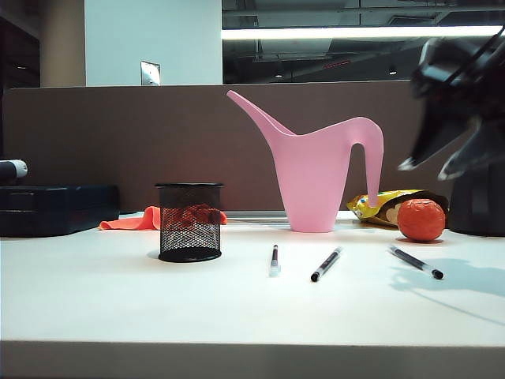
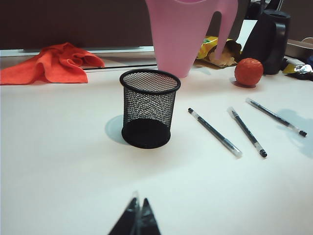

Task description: Pick up a few water-based pens and put them in the pen basket.

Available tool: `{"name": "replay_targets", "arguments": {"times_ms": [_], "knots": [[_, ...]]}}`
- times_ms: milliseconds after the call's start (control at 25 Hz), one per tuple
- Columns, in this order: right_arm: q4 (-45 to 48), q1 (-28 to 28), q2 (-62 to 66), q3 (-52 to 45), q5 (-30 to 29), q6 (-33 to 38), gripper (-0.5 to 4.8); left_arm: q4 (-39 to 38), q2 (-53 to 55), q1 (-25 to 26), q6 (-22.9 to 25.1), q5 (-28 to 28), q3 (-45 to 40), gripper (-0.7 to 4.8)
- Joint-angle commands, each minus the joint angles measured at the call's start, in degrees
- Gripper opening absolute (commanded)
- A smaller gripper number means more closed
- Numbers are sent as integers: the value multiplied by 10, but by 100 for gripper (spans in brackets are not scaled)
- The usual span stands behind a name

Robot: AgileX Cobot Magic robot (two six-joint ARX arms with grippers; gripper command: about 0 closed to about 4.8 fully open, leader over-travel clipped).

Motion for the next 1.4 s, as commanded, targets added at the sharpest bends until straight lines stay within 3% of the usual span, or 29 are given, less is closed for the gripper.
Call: {"name": "replay_targets", "arguments": {"times_ms": [40, 240, 679, 879, 999, 1159, 1399], "knots": [[13, 10, 70, 34, 13, 0, 330, 3, 1, 0, 1, 3, 1, -4], [6, 10, 198, 99, 22, 0, 329, 3, 0, 0, 1, 2, 1, -4], [-7, 12, 257, 108, 56, 0, 320, 3, 0, 0, 1, 3, 1, -4], [-8, 22, 280, 108, 57, 0, 223, -10, 0, 0, 1, 2, 1, -4], [-13, 38, 294, 108, 60, -5, -9, -17, 0, 0, 1, 3, 1, -4], [-16, 45, 294, 109, 89, -6, -6, -17, 1, 0, 1, 3, 1, -4], [-33, 45, 281, 130, 82, -6, -6, -17, 0, 0, 1, 3, 1, -4]]}}
